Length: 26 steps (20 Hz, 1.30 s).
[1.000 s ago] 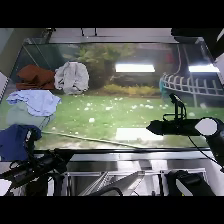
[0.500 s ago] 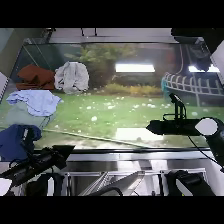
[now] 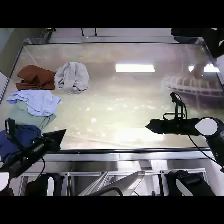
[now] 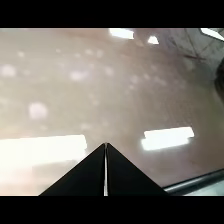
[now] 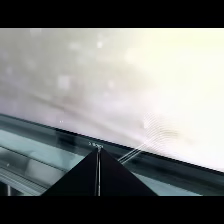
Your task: Fold the shirts.
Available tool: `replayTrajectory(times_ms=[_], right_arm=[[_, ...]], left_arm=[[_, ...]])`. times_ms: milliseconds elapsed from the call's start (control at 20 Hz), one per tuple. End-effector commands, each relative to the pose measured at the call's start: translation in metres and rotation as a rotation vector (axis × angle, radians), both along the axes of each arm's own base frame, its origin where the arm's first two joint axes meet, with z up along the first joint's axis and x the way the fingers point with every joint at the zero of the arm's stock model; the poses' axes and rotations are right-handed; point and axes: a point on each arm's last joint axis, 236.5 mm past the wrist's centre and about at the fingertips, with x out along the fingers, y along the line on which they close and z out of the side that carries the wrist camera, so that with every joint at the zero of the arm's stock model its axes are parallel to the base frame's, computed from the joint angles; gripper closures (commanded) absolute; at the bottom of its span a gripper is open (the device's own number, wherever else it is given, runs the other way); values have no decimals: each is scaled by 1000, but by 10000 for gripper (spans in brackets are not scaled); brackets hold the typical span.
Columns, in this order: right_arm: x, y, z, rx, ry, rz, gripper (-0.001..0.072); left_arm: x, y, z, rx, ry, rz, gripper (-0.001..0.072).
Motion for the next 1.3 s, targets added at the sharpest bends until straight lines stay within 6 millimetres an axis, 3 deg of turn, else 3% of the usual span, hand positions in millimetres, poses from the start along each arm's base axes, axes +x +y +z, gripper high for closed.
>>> replayTrajectory(times_ms=[0, 100, 150, 200, 250, 350, 600, 700, 800, 950, 1200, 1250], right_arm=[[9, -1, 3, -13, -62, 16, 694], [12, -2, 0, -27, -79, 35, 689], [13, -3, -3, -39, -76, 39, 687], [14, -6, -6, -54, -71, 40, 687], [15, -10, -11, -76, -65, 40, 653], [22, -17, -19, -115, -70, 33, 372], [42, -23, -35, -150, -80, 1, 366], [46, -24, -43, -154, -65, -5, 367], [48, -25, -49, -164, -55, -7, 367], [51, -26, -49, -164, -63, -14, 367], [55, -26, -48, -163, -78, -23, 367], [56, -26, -48, -163, -82, -25, 367]], left_arm=[[41, 34, -18, 95, 134, 67, 694], [76, 57, -30, 203, 227, 37, 692], [99, 71, -35, 250, 269, 29, 593], [121, 84, -40, 286, 306, 27, 167], [147, 92, -46, 292, 344, 21, 17], [198, 100, -60, 274, 395, -3, 18], [319, 100, -118, 277, 431, -78, 18], [350, 96, -149, 272, 450, -102, 18], [372, 96, -174, 264, 461, -103, 18], [396, 103, -197, 264, 432, -64, 19], [396, 109, -222, 260, 442, -17, 20], [395, 104, -219, 254, 446, -31, 79]])
